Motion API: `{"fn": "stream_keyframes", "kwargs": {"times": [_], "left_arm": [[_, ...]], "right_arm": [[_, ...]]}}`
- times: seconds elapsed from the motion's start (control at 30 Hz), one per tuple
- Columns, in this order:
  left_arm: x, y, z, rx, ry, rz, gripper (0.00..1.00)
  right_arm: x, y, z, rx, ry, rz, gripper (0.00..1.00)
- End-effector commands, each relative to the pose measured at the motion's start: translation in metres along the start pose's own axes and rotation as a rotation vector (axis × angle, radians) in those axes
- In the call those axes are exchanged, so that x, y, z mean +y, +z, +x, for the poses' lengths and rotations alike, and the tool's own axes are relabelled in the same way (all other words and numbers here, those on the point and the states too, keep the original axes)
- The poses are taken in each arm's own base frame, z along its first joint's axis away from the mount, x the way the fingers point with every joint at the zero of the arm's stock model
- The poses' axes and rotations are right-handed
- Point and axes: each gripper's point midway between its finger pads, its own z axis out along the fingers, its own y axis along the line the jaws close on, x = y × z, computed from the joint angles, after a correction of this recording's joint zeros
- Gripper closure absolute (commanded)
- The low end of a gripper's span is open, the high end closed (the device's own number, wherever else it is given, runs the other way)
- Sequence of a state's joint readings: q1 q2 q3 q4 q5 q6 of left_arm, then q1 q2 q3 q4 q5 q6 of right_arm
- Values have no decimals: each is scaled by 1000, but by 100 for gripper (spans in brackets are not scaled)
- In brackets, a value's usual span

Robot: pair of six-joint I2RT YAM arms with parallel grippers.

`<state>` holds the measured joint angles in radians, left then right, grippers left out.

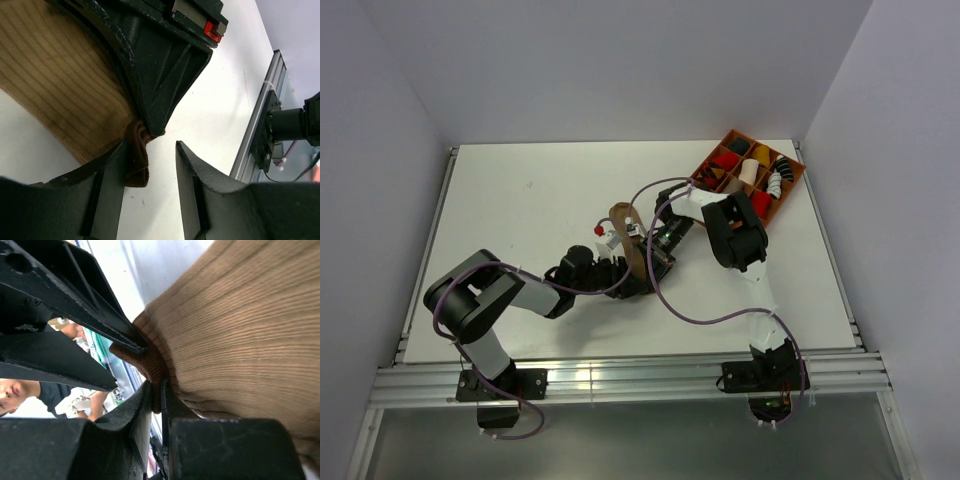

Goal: Roll the socks
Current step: Roll the sock at the center of the board.

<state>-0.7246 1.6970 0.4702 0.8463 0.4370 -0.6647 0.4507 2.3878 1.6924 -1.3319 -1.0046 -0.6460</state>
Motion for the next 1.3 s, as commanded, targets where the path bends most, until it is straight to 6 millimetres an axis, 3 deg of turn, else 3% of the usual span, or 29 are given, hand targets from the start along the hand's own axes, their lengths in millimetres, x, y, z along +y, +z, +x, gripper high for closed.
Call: {"fn": "stream_keyframes", "kwargs": {"times": [0.0,0.1,0.57,0.7,0.9,1.07,1.2,1.27], "left_arm": [[1,1,-6,-31,44,-16,52],[12,0,-2,-22,47,-80,54],[22,8,2,-6,27,-154,58],[26,9,5,8,-5,-172,70],[27,9,18,40,-83,-169,100],[31,5,32,89,-152,-196,100],[36,-3,47,150,-233,-232,100],[39,-7,50,171,-289,-250,100]], "right_arm": [[-3,-4,-5,-10,45,-12,85],[-5,-5,-5,-17,62,-13,85],[-9,-7,-5,-15,48,22,85],[-9,-9,-5,-23,37,50,85],[-6,-13,-10,-47,13,83,82],[-7,-23,-15,-93,-31,169,72],[-8,-41,-26,-190,-103,301,65],[1,-55,-35,-250,-158,345,63]]}}
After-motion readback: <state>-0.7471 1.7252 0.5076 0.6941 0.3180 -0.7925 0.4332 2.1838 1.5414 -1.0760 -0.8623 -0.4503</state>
